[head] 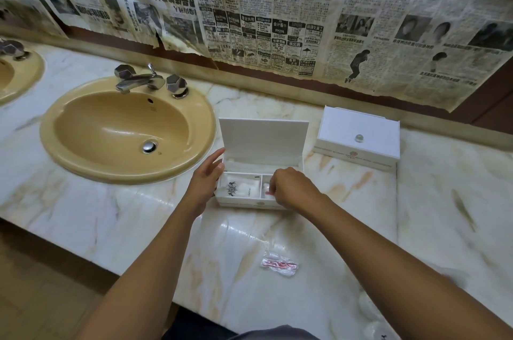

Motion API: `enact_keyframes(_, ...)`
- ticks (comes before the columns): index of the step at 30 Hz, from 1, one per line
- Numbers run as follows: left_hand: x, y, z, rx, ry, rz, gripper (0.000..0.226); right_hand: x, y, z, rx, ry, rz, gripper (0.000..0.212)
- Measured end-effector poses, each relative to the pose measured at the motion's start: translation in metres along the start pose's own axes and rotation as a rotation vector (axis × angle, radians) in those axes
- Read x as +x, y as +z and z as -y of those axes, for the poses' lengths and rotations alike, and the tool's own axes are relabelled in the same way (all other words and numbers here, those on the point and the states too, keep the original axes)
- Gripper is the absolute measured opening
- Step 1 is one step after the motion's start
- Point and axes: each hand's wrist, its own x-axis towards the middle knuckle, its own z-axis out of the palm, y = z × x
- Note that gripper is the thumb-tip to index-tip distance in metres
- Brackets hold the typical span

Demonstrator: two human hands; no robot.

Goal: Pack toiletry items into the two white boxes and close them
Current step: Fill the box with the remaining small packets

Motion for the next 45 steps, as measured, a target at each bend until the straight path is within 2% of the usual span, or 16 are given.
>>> enact_keyframes(8, 0.002, -0.003, 0.003, 0.008, 0.006, 0.014, 0.034, -0.002, -0.010, 0.001, 0.102, 0.066, 0.026, 0.020)
enact_keyframes(13, 0.001, -0.003, 0.003, 0.007, 0.011, 0.027, 0.034, -0.007, -0.001, 0.006, 0.104, 0.078, 0.163, 0.036)
enact_keyframes(17, 0.000, -0.002, 0.001, 0.016, -0.002, 0.022, 0.033, -0.009, 0.001, 0.006, 0.144, 0.069, 0.155, 0.037)
enact_keyframes(20, 0.000, -0.002, 0.001, 0.010, -0.006, 0.015, 0.033, -0.015, -0.001, 0.009, 0.101, 0.051, 0.092, 0.034)
enact_keyframes(22, -0.001, -0.002, 0.002, -0.005, 0.003, 0.023, 0.033, -0.021, -0.001, 0.011, 0.028, -0.004, -0.018, 0.024)
enact_keyframes(25, -0.002, -0.002, 0.000, -0.003, -0.005, 0.017, 0.034, -0.031, 0.001, 0.013, 0.010, -0.101, -0.175, 0.024)
enact_keyframes(28, -0.004, 0.000, -0.002, 0.002, -0.006, 0.011, 0.034, -0.046, 0.006, 0.016, 0.043, -0.149, -0.204, 0.024)
enact_keyframes(31, -0.004, 0.001, -0.002, -0.008, -0.004, 0.014, 0.035, -0.057, 0.021, 0.017, 0.041, -0.125, -0.132, 0.023)
enact_keyframes(37, -0.005, 0.002, -0.003, 0.005, -0.013, 0.001, 0.035, -0.066, 0.056, 0.015, -0.095, -0.145, 0.120, 0.031)
enact_keyframes(41, -0.006, 0.002, -0.004, -0.008, -0.005, 0.003, 0.035, -0.069, 0.067, 0.014, -0.135, -0.169, 0.169, 0.033)
enact_keyframes(45, -0.007, 0.004, -0.005, -0.014, -0.008, -0.007, 0.035, -0.069, 0.072, 0.014, -0.130, -0.160, 0.176, 0.021)
